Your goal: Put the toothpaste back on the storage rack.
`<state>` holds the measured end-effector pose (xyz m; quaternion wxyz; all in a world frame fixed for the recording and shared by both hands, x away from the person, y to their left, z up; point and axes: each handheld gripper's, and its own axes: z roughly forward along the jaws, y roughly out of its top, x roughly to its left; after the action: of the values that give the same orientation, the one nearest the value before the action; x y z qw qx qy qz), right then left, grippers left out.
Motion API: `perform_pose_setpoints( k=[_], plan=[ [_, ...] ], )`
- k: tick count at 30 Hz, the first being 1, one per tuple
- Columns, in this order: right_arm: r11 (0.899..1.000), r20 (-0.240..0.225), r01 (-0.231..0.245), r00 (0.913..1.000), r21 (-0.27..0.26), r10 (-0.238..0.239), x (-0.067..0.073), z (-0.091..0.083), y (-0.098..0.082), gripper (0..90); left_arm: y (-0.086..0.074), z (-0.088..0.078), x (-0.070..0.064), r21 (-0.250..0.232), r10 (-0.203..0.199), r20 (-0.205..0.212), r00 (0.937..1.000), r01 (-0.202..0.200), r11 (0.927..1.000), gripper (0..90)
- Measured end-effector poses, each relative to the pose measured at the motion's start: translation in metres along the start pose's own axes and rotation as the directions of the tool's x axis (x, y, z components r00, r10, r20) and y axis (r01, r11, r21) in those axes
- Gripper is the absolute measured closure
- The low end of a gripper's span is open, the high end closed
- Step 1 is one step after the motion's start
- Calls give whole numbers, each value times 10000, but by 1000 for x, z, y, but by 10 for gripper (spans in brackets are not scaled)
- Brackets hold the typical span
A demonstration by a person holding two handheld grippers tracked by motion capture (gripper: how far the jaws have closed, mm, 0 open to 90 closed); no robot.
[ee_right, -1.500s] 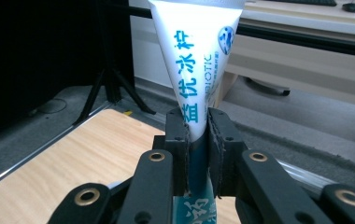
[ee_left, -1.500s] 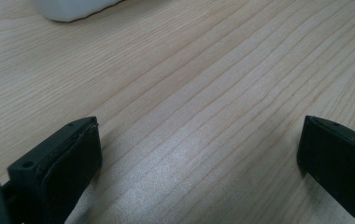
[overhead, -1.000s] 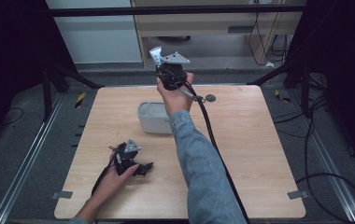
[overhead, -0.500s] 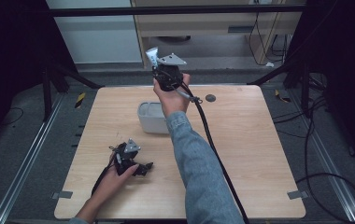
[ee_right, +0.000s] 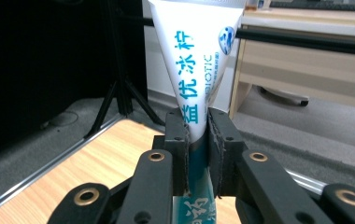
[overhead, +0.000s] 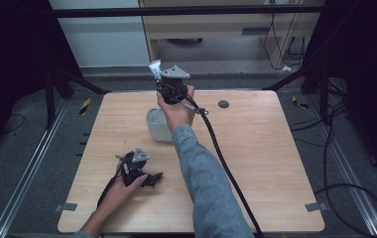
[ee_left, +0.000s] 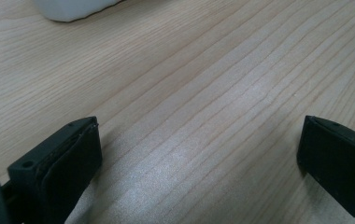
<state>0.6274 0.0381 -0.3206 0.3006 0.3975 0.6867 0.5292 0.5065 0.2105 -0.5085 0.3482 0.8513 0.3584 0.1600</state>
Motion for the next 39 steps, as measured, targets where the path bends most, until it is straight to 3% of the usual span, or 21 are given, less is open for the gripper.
perform_pose_setpoints(
  k=[5, 10, 39],
  plan=[
    [9992, -146, 306, 9994, 266, -302, 3, 7, -17, 795, 0, 0, 0, 14, 12, 8, 10000, -12, 10000, 0],
    [9989, -184, 266, 9995, 376, -260, 4, 11, -26, 795, 0, 0, 0, 8, 6, 12, 10000, -6, 10000, 0],
    [9922, -242, 352, 9992, 1194, -325, 0, 11, -47, 793, 0, 0, 0, -9, 5, 10, 10000, -5, 10000, 0]
  ],
)
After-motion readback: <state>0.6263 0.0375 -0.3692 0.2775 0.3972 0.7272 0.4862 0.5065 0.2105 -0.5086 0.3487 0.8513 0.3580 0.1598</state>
